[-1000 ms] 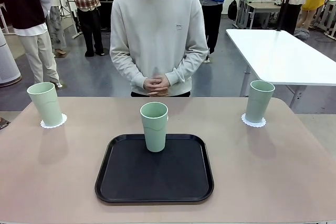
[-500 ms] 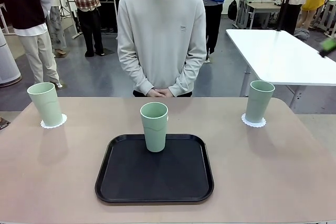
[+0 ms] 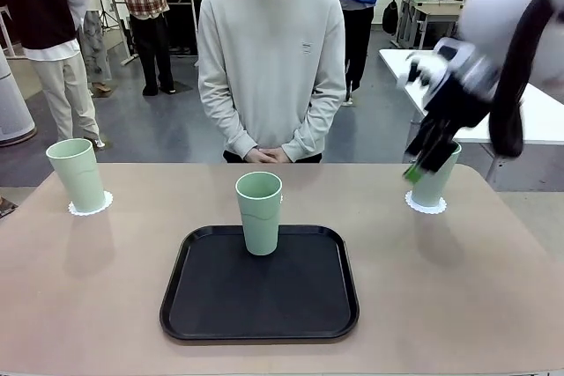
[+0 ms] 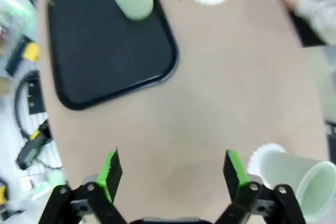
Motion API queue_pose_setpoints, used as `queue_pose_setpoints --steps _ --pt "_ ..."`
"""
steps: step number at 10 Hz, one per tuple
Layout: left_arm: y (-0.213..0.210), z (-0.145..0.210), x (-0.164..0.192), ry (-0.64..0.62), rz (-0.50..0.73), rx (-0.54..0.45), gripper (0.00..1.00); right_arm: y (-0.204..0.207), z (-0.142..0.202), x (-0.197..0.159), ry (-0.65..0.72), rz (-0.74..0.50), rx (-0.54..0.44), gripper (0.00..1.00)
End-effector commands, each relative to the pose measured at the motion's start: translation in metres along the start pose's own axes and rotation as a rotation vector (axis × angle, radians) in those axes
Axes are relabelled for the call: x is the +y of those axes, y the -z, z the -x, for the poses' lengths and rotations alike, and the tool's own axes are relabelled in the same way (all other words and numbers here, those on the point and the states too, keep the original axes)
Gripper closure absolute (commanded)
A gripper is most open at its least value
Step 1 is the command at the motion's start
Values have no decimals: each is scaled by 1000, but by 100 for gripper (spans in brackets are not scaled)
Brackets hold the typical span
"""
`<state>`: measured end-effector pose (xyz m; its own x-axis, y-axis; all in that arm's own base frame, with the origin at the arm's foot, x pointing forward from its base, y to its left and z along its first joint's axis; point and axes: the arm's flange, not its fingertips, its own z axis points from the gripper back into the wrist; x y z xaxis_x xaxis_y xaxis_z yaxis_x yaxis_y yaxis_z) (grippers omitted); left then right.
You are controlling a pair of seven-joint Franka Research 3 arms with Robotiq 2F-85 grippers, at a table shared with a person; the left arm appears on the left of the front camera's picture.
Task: Place coasters on the table and set cups on them.
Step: Take one Reusable plastic cup from the Flat Tray and place it on a coaster set by the human.
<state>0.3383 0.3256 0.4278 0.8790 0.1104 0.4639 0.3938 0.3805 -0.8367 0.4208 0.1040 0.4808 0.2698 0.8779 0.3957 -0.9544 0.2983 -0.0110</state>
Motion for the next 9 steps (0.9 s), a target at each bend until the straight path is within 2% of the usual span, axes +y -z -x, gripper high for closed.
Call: queue_pose_setpoints --steps 1,2,3,7,8,9 --pt "-2 0 -3 3 6 -2 0 34 7 3 -41 -20 -74 0" --pt "-2 0 -3 3 6 -2 0 33 10 4 -11 -66 -112 0" --pt "-2 0 -3 3 6 -2 0 28 2 10 -20 -4 -6 0" --pt "-2 0 -3 3 6 -2 0 34 3 10 -29 -10 -25 0" --pt "-2 0 -3 3 6 -2 0 41 48 2 -216 -295 -397 0" --pt "-2 0 -3 3 6 -2 0 71 67 -14 -305 -328 -652 0"
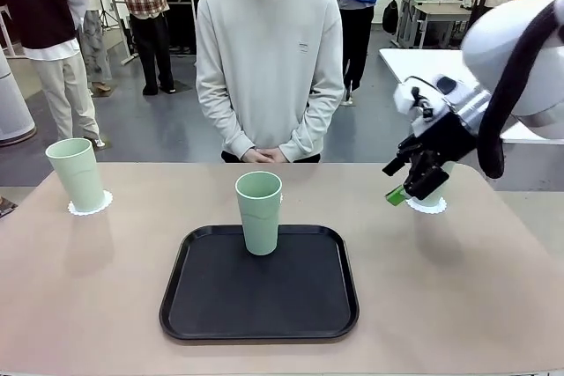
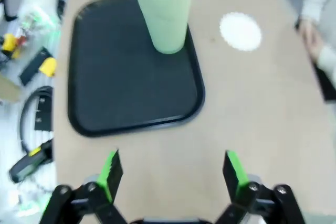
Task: Place coasters on the table and set cups on them.
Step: Take one Reusable plastic cup from the Flat Tray and place it on a coaster set by the human.
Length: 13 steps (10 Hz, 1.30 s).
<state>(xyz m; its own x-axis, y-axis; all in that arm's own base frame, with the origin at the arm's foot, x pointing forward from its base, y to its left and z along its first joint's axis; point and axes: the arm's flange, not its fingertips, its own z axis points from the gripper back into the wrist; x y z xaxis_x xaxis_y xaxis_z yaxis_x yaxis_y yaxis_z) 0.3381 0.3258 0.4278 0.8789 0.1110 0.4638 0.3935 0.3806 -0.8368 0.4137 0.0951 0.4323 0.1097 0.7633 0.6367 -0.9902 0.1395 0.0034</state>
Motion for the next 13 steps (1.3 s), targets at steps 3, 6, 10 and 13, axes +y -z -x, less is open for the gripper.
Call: queue_pose_setpoints --steps 3,6,10,13 --pt "-2 0 -3 3 7 -1 0 73 65 -40 -229 -232 -565 0" --pt "-2 0 -3 3 7 -1 0 103 66 -48 -189 -156 -699 0" --pt "-2 0 -3 3 7 -1 0 134 55 -47 -193 -169 -726 0" --pt "-2 0 -3 3 7 -1 0 135 55 -42 -197 -208 -716 0"
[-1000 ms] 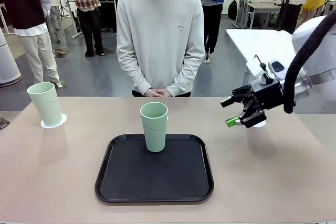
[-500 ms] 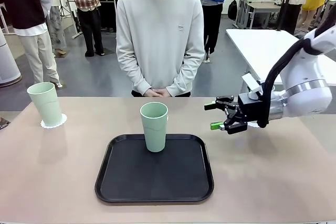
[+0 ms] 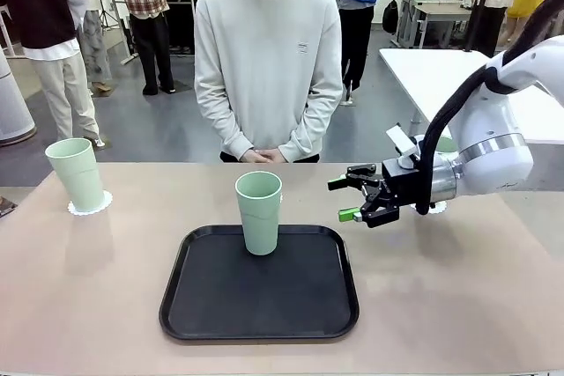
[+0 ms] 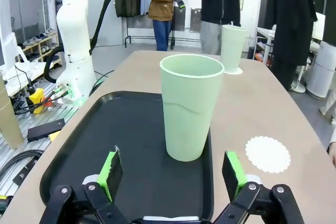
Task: Place coasters on the table and set cups on them.
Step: Take one Reusable plastic cup from the Flat Tray and place it on a coaster set by the human.
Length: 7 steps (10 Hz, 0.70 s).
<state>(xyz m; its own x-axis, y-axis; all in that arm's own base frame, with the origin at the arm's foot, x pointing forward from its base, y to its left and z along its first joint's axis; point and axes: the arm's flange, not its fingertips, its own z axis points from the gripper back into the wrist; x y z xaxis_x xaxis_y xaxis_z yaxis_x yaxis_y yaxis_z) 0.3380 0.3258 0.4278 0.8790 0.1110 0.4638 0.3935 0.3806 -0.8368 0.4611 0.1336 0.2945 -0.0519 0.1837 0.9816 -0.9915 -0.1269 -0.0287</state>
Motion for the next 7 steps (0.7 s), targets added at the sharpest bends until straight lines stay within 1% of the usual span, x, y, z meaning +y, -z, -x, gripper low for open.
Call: queue_pose_setpoints --steps 1,2,3,4,5,6,7 --pt "-2 0 -3 3 7 -1 0 -1 2 0 -34 1 -23 0" --pt "-2 0 -3 3 7 -1 0 -1 2 0 -34 1 -23 0" --pt "-2 0 -3 3 7 -1 0 -1 0 0 -6 0 -3 0" --pt "-2 0 -3 3 7 -1 0 14 14 -6 23 55 5 0" --pt "-2 0 -3 3 7 -1 0 33 27 -18 43 84 2 0" --pt "-2 0 -3 3 7 -1 0 53 39 -32 82 90 -19 0" --pt "-2 0 -3 3 7 -1 0 65 47 -37 87 92 -12 0"
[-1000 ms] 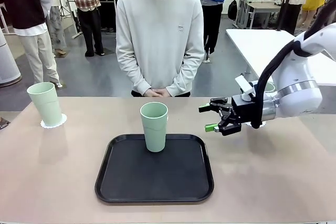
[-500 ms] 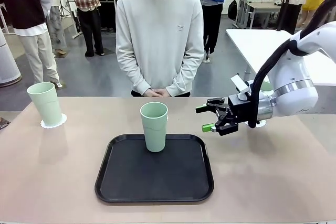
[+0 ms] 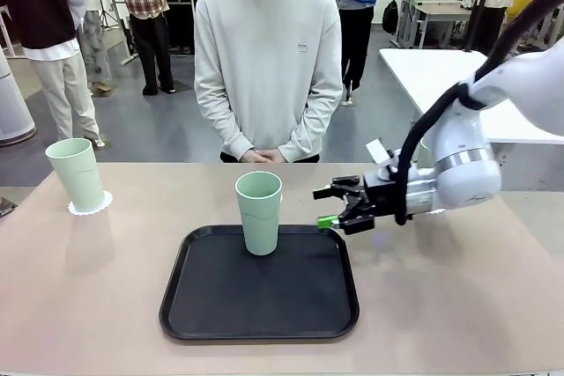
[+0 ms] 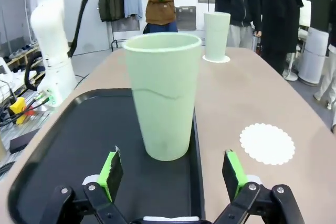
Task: Place coasters on the table and set cups on them.
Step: Take one Reusable plastic cup from the Flat Tray and place it on a coaster set by the human.
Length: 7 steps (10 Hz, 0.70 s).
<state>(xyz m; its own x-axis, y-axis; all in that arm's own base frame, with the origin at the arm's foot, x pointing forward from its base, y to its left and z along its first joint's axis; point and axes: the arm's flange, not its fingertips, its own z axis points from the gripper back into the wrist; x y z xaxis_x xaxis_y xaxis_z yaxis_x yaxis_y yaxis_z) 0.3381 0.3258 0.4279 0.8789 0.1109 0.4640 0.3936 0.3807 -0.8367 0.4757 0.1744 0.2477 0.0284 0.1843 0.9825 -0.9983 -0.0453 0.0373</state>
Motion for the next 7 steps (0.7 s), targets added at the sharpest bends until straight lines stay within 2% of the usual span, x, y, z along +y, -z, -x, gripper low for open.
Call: queue_pose_setpoints --steps 1,3,4,7 --pt "-2 0 -3 3 7 -1 0 30 7 -22 -4 7 -18 0" --pt "-2 0 -3 3 7 -1 0 27 1 -22 -30 27 -61 0" --pt "-2 0 -3 3 7 -1 0 30 9 -15 9 -13 -16 0" --pt "-2 0 -3 3 7 -1 0 30 9 -15 9 -13 -16 0"
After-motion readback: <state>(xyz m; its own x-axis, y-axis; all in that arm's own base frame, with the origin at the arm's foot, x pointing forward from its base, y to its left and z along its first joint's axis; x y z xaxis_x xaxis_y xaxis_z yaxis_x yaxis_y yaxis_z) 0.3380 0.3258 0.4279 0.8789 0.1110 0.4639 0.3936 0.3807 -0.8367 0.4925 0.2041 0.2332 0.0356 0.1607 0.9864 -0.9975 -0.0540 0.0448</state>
